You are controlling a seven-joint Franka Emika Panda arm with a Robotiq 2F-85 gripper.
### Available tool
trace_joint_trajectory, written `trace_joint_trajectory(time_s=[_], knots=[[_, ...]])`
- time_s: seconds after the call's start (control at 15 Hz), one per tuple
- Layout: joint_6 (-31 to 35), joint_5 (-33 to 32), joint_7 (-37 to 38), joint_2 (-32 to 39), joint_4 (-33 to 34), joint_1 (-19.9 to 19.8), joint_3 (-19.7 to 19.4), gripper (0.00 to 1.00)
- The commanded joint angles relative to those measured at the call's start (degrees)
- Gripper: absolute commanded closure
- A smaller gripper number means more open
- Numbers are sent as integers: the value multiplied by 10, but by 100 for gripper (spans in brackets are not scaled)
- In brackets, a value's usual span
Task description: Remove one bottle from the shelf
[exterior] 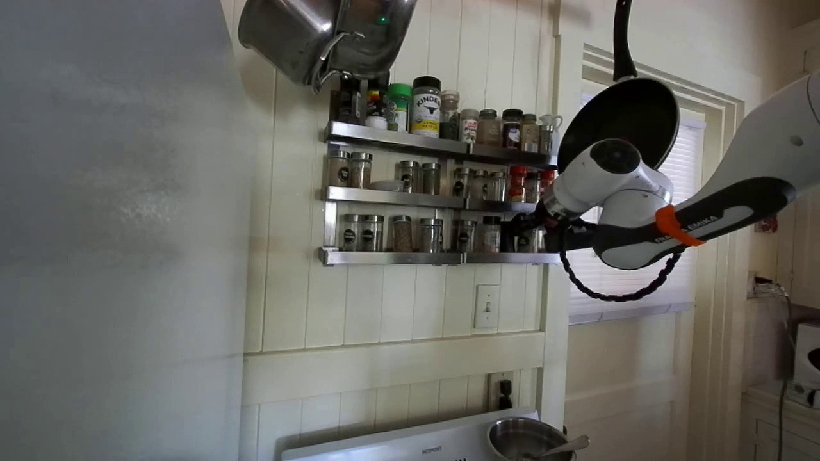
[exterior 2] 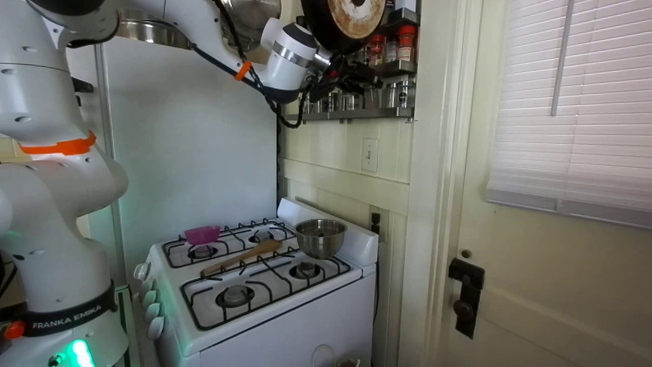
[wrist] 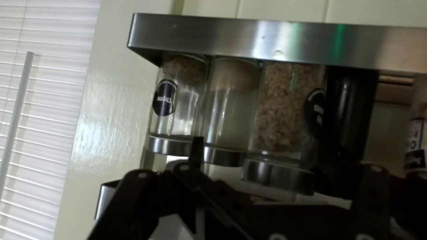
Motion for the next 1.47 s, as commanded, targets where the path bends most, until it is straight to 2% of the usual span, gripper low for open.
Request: trace_joint_trajectory(time_s=[0.0,0.27,0.33,0.67,1.0,1.4], knots=[[0,1,-5,18,15,3,4,41],[-3,-10,8,11,10,4,10,73],[-2,-11,10,10,8,4,12,76],[0,-52,53,-15,-10,-5,19,76],[-15,-169,179,-50,-23,-16,26,76],[-23,-260,277,-83,-49,-12,28,76]])
